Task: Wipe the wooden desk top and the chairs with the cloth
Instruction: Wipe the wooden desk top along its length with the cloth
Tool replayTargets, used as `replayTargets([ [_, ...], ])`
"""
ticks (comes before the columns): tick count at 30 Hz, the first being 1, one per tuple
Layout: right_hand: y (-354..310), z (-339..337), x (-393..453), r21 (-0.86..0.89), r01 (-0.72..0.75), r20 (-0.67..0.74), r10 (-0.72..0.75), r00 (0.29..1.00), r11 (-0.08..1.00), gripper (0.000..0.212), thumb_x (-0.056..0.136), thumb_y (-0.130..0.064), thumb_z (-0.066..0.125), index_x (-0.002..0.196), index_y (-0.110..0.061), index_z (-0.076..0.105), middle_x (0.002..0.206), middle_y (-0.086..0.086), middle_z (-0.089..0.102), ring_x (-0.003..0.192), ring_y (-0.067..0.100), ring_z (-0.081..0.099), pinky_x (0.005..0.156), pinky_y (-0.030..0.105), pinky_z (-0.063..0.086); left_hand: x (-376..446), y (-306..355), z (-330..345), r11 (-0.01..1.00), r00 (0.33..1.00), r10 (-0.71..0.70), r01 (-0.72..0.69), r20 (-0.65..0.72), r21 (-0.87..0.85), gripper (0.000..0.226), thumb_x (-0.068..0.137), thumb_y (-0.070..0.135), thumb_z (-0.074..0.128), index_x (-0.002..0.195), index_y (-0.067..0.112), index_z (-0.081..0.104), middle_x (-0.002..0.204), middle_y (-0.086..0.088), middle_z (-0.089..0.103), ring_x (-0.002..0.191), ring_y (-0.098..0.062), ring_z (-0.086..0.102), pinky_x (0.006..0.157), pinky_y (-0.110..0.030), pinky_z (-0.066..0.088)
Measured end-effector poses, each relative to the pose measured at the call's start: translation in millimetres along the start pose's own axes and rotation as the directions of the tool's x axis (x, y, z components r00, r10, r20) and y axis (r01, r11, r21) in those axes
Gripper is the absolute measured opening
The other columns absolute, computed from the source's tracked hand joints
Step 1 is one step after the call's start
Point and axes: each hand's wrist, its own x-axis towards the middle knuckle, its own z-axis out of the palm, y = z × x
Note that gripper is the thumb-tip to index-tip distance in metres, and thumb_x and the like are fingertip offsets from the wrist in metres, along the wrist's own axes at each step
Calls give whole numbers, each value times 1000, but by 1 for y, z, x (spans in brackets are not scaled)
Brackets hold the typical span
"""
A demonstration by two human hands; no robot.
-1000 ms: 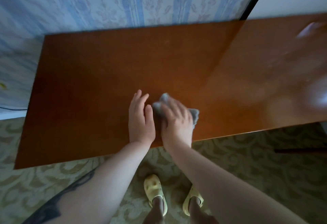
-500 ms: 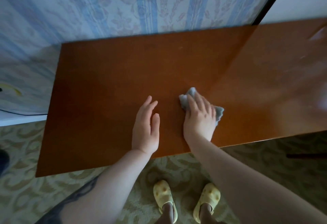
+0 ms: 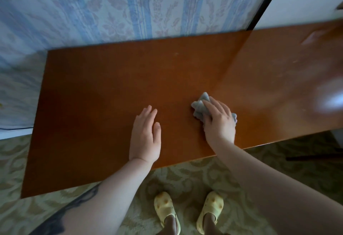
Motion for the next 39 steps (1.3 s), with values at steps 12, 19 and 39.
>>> replayTargets([
  [12,28,-35,-23,88,324,409,-331,850,942,45,88,-8,61,124,-34,63,136,-18,51,126,8,36,96,15,14,-2,6,1,965,981,182,-190,60,181,51,98,38,24,137,21,51,150,2,40,144,-17,25,120,-39,9],
  [19,59,-17,-46,60,-99,-170,108,980,993,47,79,-4,69,121,-24,66,134,-4,58,122,24,48,98,43,37,-2,85,50,999,999,-37,37,-32,-12,41,98,22,41,138,23,51,154,4,33,146,-14,17,119,-34,0],
  [39,147,-52,45,-83,313,197,-293,936,946,40,96,-28,48,136,-31,49,140,-7,47,127,19,38,102,46,42,28,133,109,881,960,-273,276,-63,385,52,100,34,30,152,28,24,160,4,15,149,-17,5,121,-39,4],
])
